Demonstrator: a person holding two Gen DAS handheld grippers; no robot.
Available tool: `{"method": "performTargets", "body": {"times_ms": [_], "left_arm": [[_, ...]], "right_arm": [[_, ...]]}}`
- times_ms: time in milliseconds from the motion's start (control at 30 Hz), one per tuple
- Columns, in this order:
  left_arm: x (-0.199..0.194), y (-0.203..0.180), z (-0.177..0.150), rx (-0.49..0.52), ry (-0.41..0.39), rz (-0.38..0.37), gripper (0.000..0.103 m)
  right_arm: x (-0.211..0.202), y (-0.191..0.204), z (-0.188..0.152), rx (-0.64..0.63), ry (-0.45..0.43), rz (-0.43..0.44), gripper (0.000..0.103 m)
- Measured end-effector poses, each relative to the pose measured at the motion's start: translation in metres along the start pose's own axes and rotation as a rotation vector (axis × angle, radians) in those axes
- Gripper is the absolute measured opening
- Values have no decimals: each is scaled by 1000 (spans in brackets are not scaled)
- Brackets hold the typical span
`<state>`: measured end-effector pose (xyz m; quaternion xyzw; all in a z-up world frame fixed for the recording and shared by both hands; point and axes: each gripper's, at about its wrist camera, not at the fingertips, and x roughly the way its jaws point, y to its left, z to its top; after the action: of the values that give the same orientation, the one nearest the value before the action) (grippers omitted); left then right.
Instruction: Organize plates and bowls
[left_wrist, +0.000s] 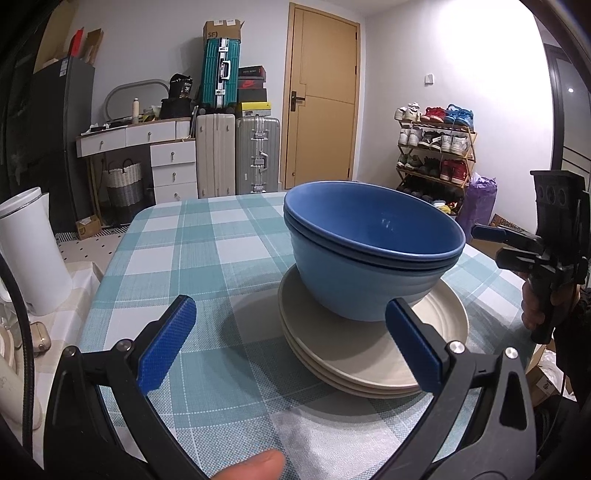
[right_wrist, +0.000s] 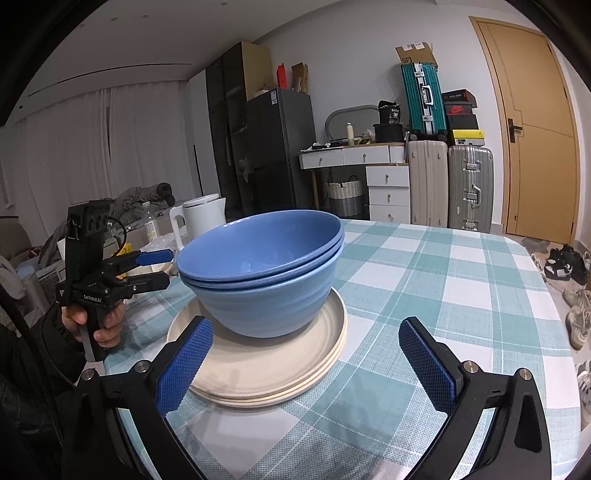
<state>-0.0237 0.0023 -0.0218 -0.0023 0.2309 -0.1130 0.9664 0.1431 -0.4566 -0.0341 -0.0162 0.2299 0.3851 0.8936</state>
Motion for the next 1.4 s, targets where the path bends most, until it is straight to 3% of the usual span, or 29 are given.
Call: {"method": "performTargets", "body": {"times_ms": [1400], "left_arm": [[-4,-1,0,3,-5,-7,102]], "right_arm": [[1,2,-1,-14,-2,1,102]]}}
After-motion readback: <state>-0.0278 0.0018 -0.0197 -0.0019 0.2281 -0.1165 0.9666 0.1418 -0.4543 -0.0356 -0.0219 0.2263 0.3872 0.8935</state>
